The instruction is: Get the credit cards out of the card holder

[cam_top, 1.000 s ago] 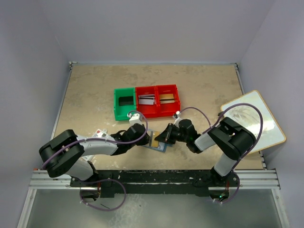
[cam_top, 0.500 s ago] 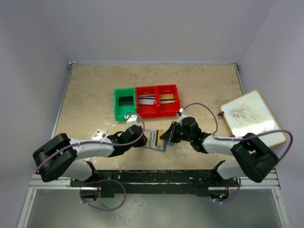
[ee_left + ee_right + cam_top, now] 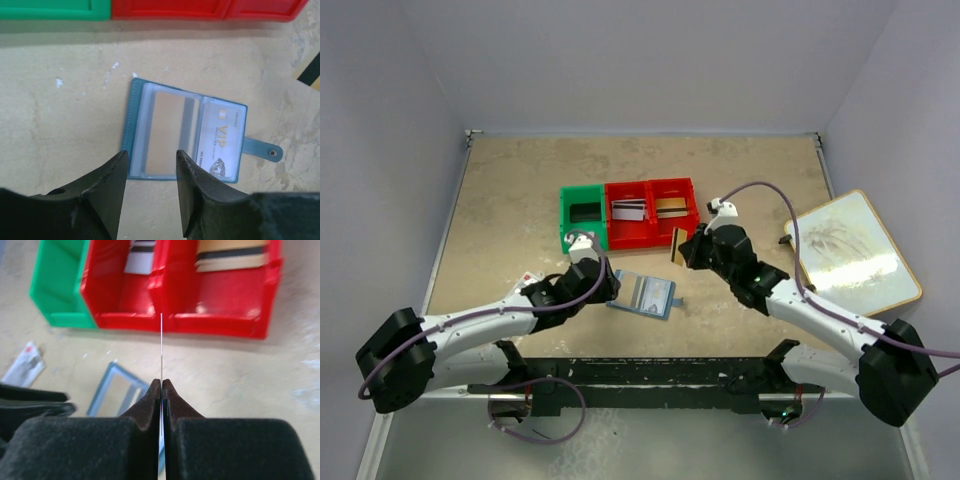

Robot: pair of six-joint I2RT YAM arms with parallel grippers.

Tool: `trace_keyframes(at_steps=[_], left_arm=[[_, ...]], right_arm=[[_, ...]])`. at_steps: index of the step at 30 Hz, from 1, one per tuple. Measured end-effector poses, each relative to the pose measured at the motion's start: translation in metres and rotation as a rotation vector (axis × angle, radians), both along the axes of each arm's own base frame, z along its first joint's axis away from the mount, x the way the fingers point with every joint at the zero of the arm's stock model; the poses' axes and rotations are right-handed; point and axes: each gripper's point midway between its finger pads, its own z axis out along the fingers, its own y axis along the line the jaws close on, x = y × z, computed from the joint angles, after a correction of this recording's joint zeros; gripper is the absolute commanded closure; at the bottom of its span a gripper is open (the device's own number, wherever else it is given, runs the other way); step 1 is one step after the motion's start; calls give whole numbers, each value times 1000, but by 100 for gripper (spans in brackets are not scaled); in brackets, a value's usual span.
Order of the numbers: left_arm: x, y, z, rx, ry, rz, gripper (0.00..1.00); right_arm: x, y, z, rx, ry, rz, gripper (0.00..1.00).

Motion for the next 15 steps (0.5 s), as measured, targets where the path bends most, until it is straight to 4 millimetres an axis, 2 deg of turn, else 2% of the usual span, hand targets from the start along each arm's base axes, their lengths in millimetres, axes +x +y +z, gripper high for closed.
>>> trace_keyframes(at_steps=[4, 7, 12, 15], left_arm=[[9, 23, 7, 59, -8, 47, 46], [18, 39, 22, 104, -28, 79, 40], [29, 62, 47, 180, -63, 133, 33], [29, 69, 54, 209, -62, 151, 31]], right_arm=[[20, -24, -1, -182, -80, -60, 100], [31, -40, -2, -317, -143, -77, 100], [57, -58, 20, -458, -294, -84, 100], [75, -64, 30, -534, -367, -61, 100]])
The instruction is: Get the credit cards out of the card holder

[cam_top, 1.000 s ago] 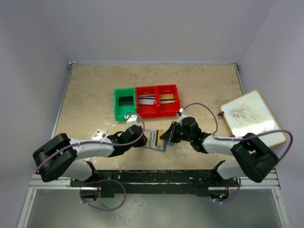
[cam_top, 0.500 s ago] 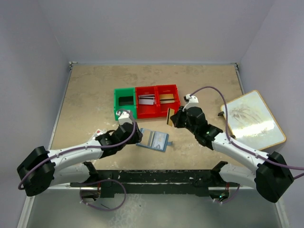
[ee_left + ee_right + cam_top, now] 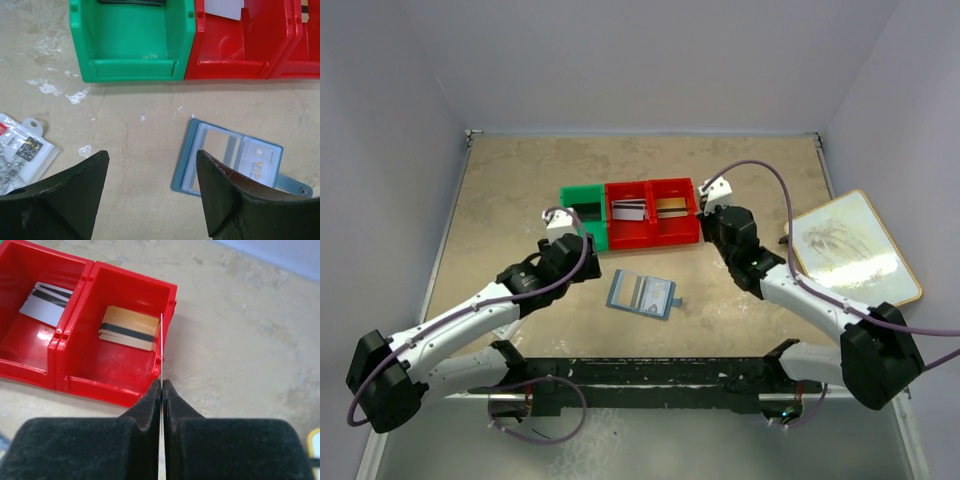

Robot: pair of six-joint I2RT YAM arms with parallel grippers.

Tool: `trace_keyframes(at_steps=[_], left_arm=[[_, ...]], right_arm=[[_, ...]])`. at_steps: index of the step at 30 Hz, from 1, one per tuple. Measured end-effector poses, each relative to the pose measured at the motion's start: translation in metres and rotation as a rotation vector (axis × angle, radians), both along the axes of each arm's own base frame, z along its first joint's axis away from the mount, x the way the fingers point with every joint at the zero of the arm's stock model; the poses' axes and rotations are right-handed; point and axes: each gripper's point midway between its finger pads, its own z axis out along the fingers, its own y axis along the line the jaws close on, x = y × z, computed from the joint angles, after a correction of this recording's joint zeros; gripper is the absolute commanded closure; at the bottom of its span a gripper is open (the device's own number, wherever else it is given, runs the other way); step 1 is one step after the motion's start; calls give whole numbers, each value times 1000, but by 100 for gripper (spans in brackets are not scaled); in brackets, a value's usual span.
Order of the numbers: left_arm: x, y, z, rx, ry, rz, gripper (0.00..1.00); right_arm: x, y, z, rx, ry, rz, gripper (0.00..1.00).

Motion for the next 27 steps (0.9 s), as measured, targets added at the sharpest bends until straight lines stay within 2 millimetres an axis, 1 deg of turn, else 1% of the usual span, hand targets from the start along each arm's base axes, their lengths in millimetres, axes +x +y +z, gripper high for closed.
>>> trace_keyframes(at_steps=[2, 5, 9, 13, 16, 18, 20, 23, 25, 27], left_arm=[[1, 6, 6, 20, 5, 15, 30], [6, 16, 19, 48, 0, 38, 30], [12, 30, 34, 104, -18, 68, 30], [7, 45, 42, 144, -41, 85, 28], [4, 56, 56, 135, -91, 106, 28], [3, 61, 62, 142, -111, 120, 28], [3, 64, 61, 161, -112, 127, 27], [5, 66, 50, 217, -79, 130, 27], [5, 67, 42, 250, -53, 130, 27], [5, 68, 41, 258, -49, 130, 26]], right_arm=[[9, -1, 4, -63, -31, 33, 100], [20, 3, 6, -145, -66, 119, 100], [28, 20, 6, -220, -92, 288, 100], [39, 34, 3, -290, -117, 428, 100], [51, 37, -4, -346, -122, 471, 100], [60, 38, -10, -388, -120, 488, 100], [67, 39, -17, -436, -113, 510, 100], [76, 40, -31, -502, -92, 541, 100], [79, 42, -37, -530, -88, 563, 100], [82, 44, -41, -553, -86, 587, 100]])
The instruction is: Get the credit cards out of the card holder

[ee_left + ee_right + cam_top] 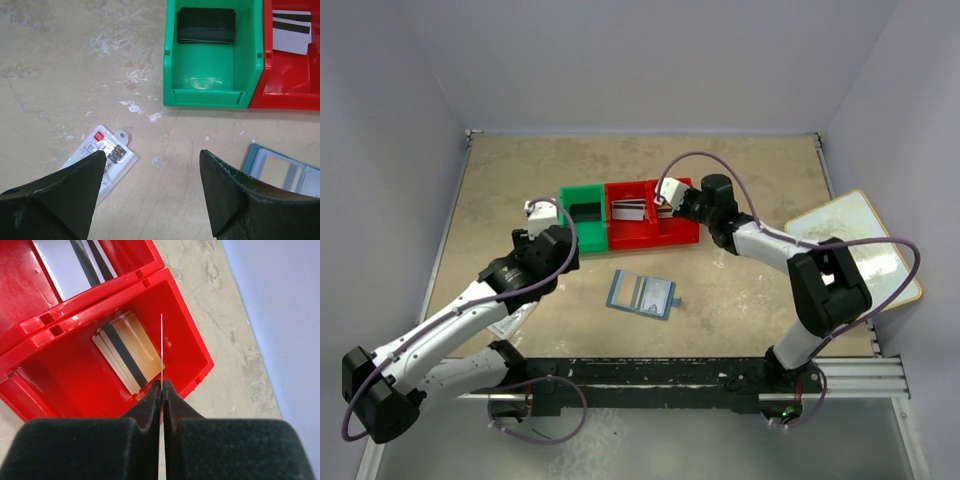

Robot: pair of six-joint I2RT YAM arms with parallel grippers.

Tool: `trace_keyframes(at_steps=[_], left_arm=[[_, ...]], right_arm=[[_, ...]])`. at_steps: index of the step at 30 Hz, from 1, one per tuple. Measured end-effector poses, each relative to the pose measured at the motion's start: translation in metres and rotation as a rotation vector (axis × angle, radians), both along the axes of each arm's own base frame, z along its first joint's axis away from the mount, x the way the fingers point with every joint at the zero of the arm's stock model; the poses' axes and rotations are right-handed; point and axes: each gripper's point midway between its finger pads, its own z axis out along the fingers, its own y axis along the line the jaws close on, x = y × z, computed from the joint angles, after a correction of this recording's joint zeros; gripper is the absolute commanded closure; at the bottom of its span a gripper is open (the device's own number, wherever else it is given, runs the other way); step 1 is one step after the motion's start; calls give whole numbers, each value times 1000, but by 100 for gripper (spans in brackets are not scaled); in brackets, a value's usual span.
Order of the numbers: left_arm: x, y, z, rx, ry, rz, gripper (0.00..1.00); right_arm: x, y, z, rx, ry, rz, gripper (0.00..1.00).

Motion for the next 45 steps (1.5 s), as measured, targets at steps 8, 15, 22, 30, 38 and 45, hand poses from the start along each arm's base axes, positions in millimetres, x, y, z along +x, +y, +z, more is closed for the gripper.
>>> trace_keyframes(at_steps=[8, 15, 22, 30, 38, 45], left_arm=[[-1, 5, 10, -14, -39, 15, 26], [0, 5, 6, 2, -27, 17, 26], [1, 6, 7, 6, -30, 22, 26], [1, 6, 6, 10, -27, 23, 26], [1, 6, 4, 17, -20, 23, 26], [1, 6, 2, 21, -16, 23, 26]], right_arm=[[20, 11, -8, -83, -6, 69, 100], [33, 16, -32, -146, 50, 93, 100], [37, 18, -58, -188, 107, 108, 99], [45, 16, -60, -223, 83, 102, 90], [50, 11, -67, -271, 89, 93, 85], [45, 8, -77, -288, 124, 97, 70]])
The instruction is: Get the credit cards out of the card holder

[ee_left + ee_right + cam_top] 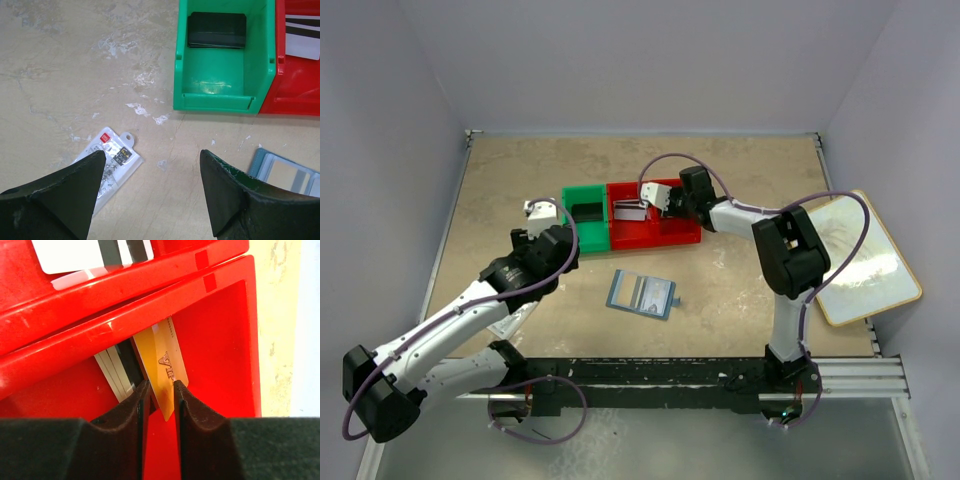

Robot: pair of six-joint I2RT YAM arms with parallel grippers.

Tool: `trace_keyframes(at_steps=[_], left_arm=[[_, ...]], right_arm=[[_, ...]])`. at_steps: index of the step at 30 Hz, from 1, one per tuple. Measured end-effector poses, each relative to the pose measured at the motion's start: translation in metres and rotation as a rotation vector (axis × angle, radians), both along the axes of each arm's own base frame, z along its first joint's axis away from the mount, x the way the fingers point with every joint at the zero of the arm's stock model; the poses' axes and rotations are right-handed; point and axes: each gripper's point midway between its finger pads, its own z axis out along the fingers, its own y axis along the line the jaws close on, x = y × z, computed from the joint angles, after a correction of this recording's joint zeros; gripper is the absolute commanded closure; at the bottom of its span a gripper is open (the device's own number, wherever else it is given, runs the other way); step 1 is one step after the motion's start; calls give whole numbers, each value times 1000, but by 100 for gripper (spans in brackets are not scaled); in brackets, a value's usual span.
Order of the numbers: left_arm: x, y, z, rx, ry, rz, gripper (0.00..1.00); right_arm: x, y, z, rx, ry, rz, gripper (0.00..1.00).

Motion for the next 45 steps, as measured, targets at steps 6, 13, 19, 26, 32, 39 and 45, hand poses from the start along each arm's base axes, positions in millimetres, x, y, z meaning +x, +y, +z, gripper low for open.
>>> trace_keyframes(at_steps=[6, 13, 19, 26, 32, 39, 45], left_arm=[[0, 0, -1, 7, 4, -3, 26], [1, -1, -4, 17, 16, -5, 26], [1, -2, -6, 18, 24, -9, 26], [-1, -10, -10, -3, 48, -51, 25], [1, -37, -16, -88, 79, -142, 26], [10, -87, -43, -211, 165, -251, 30], [13, -127, -65, -297, 242, -359, 28]], right_arm=[[-8, -1, -7, -5, 43, 4, 60], [-12, 3, -1, 30, 67, 0, 57], [-9, 4, 59, 184, -20, -105, 53], [-44, 3, 176, 670, -66, -306, 55], [-110, 23, 151, 1060, 354, -493, 61], [-235, 43, 33, 1061, 895, -754, 65], [-260, 46, 48, 1157, 991, -780, 61]])
